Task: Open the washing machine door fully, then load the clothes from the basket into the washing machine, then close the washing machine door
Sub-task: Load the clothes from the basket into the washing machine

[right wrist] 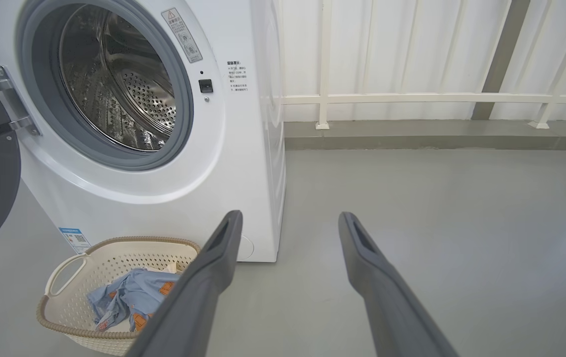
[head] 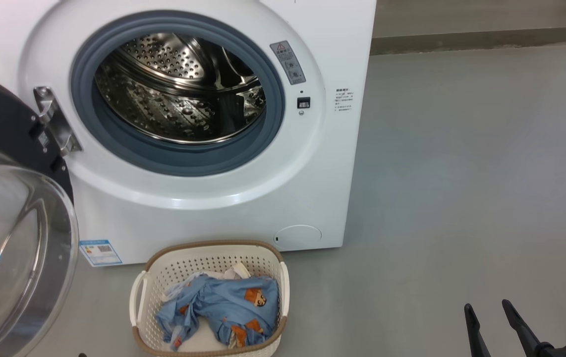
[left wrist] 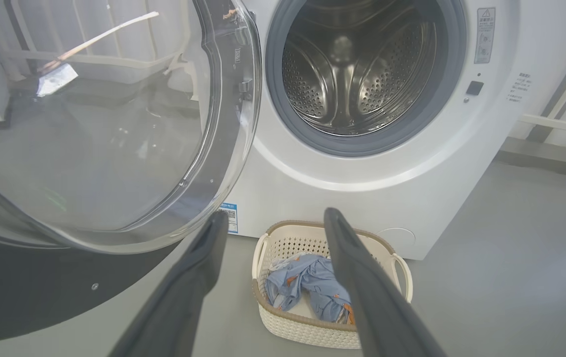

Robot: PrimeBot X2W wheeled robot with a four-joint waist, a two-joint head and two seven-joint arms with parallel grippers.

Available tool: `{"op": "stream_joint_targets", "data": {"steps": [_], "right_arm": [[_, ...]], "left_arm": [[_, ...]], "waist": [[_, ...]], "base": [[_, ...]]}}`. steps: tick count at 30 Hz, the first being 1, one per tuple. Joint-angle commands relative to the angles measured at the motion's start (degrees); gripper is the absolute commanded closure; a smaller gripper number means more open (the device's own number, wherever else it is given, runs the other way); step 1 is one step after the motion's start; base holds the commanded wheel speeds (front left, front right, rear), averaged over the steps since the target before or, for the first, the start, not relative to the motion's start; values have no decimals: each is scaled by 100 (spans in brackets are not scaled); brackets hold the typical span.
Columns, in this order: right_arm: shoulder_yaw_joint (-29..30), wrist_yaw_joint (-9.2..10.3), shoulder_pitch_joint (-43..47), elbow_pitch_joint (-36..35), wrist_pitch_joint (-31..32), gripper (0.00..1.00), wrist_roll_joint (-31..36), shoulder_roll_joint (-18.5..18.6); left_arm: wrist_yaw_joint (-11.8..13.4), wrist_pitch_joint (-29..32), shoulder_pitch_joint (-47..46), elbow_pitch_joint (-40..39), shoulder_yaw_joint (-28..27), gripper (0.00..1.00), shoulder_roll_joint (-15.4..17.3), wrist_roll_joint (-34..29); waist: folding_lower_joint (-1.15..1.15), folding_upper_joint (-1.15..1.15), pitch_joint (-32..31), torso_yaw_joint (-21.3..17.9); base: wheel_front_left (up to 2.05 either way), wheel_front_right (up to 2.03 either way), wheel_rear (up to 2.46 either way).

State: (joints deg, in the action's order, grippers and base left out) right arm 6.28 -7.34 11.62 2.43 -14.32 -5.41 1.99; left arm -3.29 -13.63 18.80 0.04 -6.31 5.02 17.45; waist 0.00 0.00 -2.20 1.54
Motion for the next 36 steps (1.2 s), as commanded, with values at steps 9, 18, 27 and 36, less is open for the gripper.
{"op": "stream_joint_targets", "data": {"steps": [9, 18, 27, 36], "right_arm": [[-156, -14, -196, -135, -68, 0, -28, 88], [-148, -14, -170, -123, -68, 0, -85, 88], [-144, -14, -158, -125, -68, 0, -91, 88], [-149, -14, -168, -124, -68, 0, -124, 88]], "left_arm": [[156, -101, -187, -145, -173, 0, 110, -184], [138, -115, -172, -59, -121, 0, 109, -192], [94, -126, -173, -68, -119, 0, 115, -144], [80, -85, -177, -108, -1, 0, 149, -217]], "waist": [[0, 0, 33, 0], [0, 0, 42, 19], [0, 0, 79, 40], [0, 0, 176, 71]], "base": [[158, -185, 28], [84, -84, 0], [4, -4, 0], [0, 0, 0]]}}
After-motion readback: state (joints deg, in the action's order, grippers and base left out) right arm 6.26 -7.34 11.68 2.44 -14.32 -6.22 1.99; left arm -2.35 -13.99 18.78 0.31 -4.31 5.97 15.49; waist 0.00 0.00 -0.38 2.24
